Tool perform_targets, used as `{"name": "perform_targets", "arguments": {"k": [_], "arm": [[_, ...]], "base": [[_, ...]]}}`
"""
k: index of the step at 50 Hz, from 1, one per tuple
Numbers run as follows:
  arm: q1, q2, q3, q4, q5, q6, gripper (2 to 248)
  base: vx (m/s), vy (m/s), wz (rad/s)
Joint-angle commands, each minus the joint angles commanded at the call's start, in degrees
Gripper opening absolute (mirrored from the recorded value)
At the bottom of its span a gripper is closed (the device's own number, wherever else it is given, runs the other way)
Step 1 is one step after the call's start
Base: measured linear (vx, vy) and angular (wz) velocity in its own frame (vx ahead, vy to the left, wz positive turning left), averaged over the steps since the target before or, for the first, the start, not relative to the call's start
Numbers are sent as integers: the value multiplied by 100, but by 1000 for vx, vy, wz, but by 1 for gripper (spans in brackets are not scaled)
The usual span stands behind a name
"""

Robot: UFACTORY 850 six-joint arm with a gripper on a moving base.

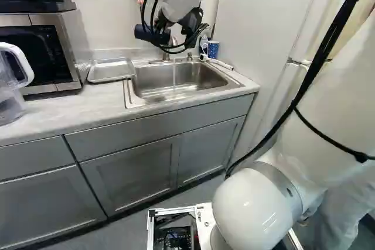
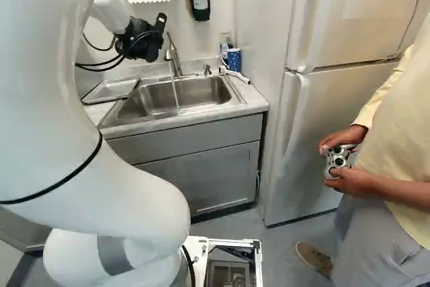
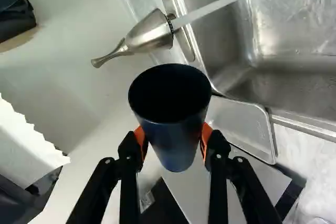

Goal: Rinse the cup and place it in the tray

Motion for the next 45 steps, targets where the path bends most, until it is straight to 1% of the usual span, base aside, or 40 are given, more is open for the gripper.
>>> {"name": "perform_targets", "arguments": {"k": [32, 37, 45], "arm": [[0, 0, 0, 0, 0, -12, 120], [0, 0, 0, 0, 0, -185, 120], [0, 0, 0, 0, 0, -616, 120]], "base": [[0, 0, 0], [0, 0, 0], [0, 0, 0]]}}
